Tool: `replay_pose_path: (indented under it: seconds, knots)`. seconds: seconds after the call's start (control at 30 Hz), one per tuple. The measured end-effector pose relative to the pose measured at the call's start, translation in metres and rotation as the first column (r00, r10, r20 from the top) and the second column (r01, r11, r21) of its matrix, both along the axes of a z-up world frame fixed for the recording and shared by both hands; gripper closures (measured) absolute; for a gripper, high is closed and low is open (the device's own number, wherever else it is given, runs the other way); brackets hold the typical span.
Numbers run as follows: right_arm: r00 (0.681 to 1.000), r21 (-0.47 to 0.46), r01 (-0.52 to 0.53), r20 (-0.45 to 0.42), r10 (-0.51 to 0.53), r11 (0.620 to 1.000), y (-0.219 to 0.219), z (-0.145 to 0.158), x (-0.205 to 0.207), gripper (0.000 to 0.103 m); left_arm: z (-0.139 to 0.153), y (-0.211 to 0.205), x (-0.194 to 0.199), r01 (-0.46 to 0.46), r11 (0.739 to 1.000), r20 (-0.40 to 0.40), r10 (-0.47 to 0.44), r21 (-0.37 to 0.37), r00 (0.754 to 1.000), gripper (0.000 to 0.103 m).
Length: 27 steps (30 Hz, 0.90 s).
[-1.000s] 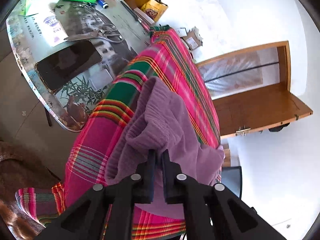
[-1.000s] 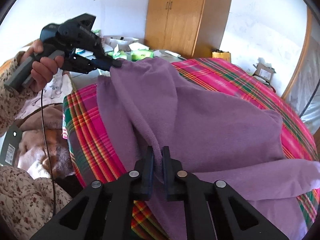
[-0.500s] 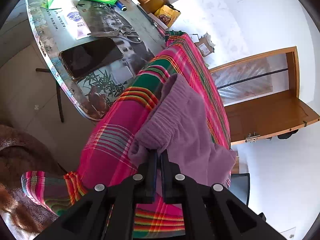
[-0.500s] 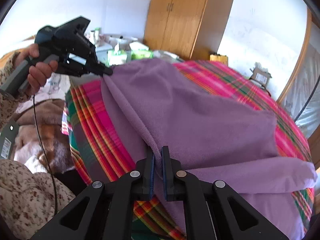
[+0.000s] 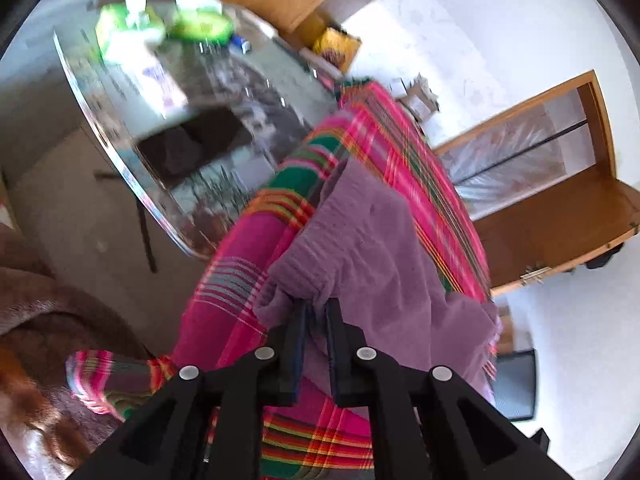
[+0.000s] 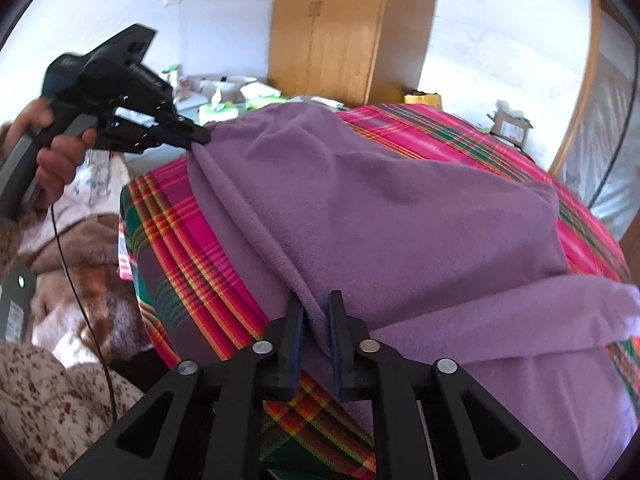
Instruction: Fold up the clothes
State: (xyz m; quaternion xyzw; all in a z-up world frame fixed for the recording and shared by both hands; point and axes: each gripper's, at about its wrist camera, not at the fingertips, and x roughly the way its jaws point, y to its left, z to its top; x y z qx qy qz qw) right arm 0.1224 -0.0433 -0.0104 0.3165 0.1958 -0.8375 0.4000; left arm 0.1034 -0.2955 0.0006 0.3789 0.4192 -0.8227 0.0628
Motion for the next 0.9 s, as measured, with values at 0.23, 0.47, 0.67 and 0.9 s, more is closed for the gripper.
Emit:
replay_pose_path:
  seconds: [0.23, 0.47, 0.67, 0.9]
  knots:
    - [0.987, -0.18, 0.152, 0.08, -0.139, 0.972, 0.056, 0.014, -0.01, 0.083, 0.036, 0.024, 0.013, -0.053, 0.987, -0.079, 0.042, -0.149, 0.996, 0.089]
    - [0.923, -0.211, 0.381, 0.144, -0.356, 0.9, 0.119, 0.01, -0.021, 0.082, 0.045, 0.075, -0.006, 0.112, 0.966, -0.068, -0.131, -0.234, 0.989, 0.082]
    - [0.859, -0.193, 0.511, 0.165, -0.486, 0.838, 0.157, 0.004, -0.025, 0.082, 0.045, 0.147, -0.03, 0.346, 0.884, -0.038, -0.376, -0.313, 0.926, 0.081]
    - [0.81, -0.178, 0.585, 0.18, -0.558, 0.791, 0.185, 0.003, -0.022, 0.082, 0.043, 0.203, -0.046, 0.508, 0.784, 0.018, -0.538, -0.358, 0.843, 0.081]
